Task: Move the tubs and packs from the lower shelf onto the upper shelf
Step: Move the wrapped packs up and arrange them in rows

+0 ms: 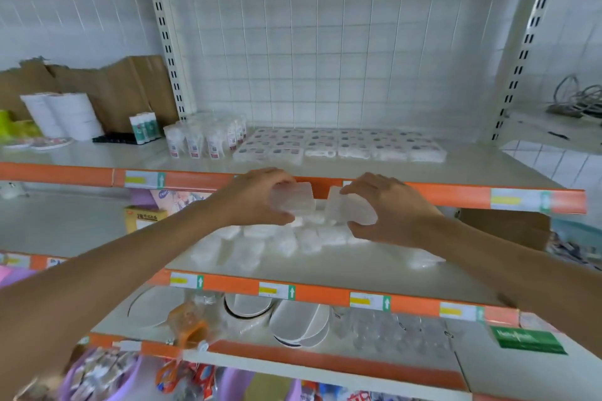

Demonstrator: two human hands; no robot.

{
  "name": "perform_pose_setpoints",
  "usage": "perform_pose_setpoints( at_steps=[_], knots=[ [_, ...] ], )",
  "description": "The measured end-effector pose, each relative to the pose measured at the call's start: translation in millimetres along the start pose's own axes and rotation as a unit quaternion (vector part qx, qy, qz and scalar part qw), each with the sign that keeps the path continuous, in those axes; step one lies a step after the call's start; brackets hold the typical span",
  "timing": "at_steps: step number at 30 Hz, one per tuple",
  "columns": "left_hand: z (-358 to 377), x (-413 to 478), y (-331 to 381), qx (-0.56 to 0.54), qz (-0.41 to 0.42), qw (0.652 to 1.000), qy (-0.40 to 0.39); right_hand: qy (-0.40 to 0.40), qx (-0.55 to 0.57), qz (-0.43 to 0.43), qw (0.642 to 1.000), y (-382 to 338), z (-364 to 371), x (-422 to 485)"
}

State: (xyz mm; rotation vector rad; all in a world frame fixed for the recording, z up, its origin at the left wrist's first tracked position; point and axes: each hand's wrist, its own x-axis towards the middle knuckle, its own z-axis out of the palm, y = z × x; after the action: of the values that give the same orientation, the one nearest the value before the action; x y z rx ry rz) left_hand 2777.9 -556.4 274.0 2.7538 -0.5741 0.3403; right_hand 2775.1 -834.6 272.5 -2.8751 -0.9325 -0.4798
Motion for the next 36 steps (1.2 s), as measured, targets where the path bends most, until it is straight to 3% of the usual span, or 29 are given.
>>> perform_pose_setpoints(
  at_steps=[14, 22, 36],
  knots=[
    [-37.7, 79.4, -36.9, -0.005, 0.018, 0.999, 0.042, 0.052, -0.009, 0.032, 0.998, 18.8, -19.7, 88.7],
    [-34.1, 141.2, -72.7, -0.014, 0.047, 0.998, 0.043, 0.063, -0.004, 0.1, 0.993, 49.1, 3.3, 152.3],
    [-2.9, 189.1, -84.7, -0.03, 0.083, 0.996, 0.018, 0.034, 0.114, 0.213, 0.97, 107.8, 42.2, 210.1]
  ],
)
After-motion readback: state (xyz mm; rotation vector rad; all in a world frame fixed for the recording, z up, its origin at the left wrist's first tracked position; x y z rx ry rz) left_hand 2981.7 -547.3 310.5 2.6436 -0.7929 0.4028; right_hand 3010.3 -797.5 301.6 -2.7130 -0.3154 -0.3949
